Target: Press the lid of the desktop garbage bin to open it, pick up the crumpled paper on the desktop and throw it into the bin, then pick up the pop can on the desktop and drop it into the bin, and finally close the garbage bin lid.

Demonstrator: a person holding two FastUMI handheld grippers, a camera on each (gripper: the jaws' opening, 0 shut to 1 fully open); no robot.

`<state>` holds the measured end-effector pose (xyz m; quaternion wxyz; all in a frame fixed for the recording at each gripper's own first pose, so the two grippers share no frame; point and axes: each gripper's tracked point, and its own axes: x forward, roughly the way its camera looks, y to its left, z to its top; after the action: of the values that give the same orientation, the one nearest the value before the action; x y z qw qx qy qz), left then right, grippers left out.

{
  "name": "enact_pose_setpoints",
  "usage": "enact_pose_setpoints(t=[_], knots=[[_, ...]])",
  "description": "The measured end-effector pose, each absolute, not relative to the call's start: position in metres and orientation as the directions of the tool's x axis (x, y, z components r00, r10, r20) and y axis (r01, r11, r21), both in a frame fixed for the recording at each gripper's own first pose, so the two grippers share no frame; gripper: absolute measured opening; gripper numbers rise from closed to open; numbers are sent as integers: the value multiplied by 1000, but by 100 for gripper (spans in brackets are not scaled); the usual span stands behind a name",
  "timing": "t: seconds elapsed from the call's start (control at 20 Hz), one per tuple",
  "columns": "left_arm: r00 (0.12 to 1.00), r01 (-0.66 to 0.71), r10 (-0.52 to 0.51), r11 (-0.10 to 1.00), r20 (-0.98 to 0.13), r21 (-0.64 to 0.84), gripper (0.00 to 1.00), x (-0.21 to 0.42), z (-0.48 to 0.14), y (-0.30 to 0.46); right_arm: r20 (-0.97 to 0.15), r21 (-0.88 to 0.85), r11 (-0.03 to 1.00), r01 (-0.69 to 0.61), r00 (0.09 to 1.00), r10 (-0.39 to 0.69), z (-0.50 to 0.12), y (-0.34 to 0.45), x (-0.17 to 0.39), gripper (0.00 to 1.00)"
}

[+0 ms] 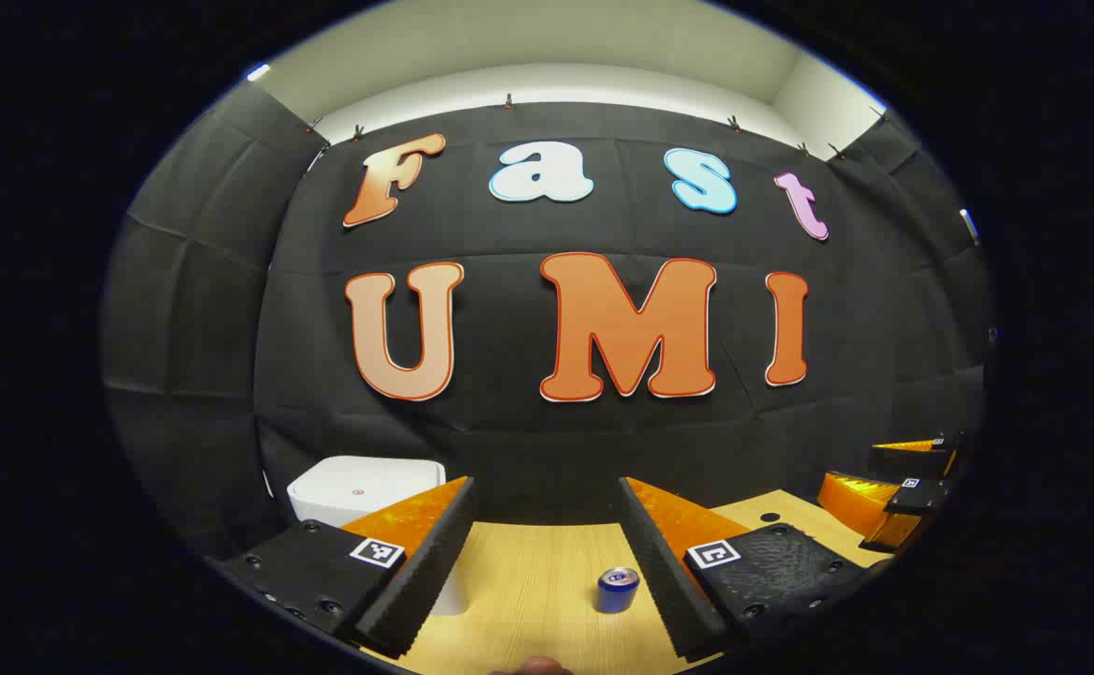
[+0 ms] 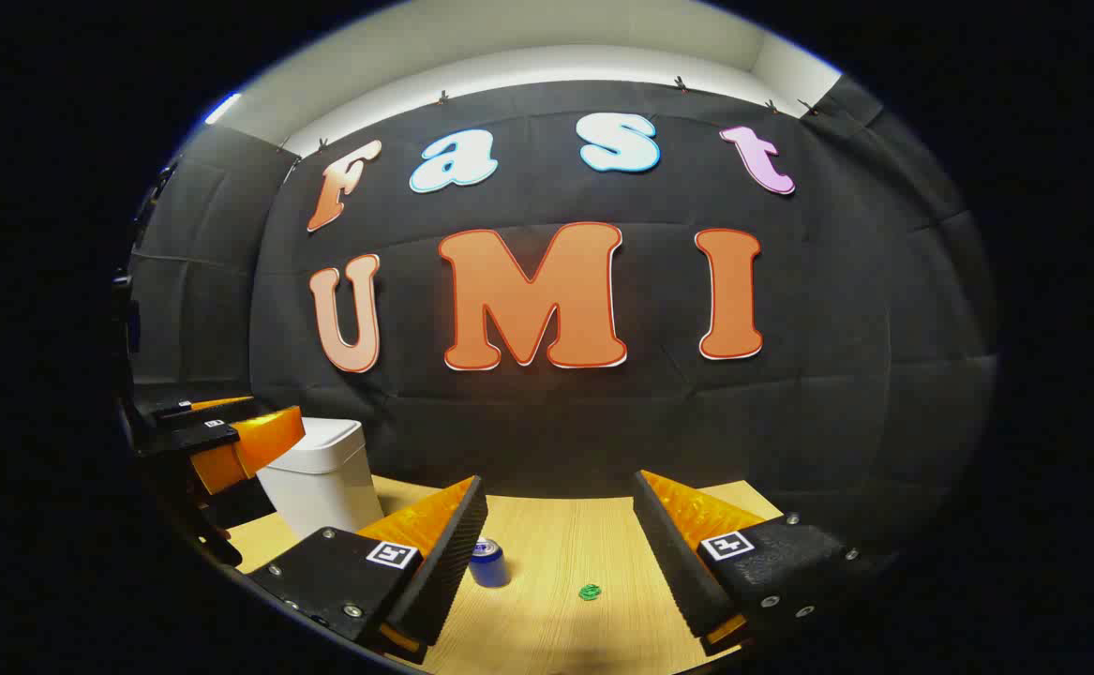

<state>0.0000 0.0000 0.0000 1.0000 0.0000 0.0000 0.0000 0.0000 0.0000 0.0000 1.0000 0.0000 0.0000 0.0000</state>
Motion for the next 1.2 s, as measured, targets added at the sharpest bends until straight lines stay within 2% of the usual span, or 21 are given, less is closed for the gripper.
enact_pose_setpoints(t=[0.35, 0.6, 1.2], knots=[[993, 104, -105, 994, -52, -13, 94, 12, -20, -9, -7, -36, 999, 16, 1000, -16, -8, 26, 10, 94], [990, 106, -109, 994, -93, -36, 94, 19, -37, -1, -49, -31, 999, 11, 999, -13, -20, 35, 17, 94], [987, 127, -128, 992, -96, -24, 94, 36, -37, -11, -110, -26, 1000, -10, 994, 7, -26, 42, 32, 94]])
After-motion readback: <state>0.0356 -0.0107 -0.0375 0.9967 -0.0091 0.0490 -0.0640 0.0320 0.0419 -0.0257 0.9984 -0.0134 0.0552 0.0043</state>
